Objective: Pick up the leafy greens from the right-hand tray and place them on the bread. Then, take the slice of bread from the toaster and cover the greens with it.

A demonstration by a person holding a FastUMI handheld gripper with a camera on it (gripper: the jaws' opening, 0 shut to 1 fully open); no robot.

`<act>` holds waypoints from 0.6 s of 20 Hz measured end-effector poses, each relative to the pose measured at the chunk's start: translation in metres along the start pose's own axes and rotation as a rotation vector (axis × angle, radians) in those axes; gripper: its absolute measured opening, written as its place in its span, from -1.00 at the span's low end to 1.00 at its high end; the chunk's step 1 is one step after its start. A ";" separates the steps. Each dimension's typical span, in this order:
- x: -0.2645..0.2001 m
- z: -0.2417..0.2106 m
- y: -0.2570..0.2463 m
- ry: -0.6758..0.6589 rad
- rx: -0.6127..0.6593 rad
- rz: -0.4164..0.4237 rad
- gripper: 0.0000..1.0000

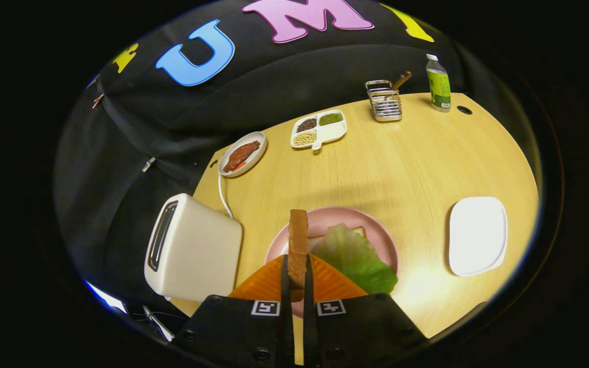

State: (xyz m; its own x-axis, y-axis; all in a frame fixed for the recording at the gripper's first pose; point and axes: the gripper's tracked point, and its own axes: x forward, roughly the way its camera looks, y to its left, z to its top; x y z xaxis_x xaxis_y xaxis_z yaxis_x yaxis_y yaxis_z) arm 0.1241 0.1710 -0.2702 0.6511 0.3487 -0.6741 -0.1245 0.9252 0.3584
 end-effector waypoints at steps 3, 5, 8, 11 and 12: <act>0.005 -0.007 -0.023 0.011 0.041 -0.025 -0.76; 0.009 -0.012 -0.040 0.012 0.065 -0.047 -0.72; 0.016 -0.021 -0.056 0.015 0.104 -0.065 -0.57; 0.017 -0.031 -0.065 0.006 0.091 -0.095 -0.39; 0.017 -0.030 -0.068 -0.003 0.083 -0.108 -0.36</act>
State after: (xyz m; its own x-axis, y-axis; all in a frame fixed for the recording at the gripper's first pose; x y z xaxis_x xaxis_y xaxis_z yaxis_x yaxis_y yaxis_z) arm 0.1218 0.1182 -0.3254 0.6598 0.2467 -0.7098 0.0089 0.9419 0.3357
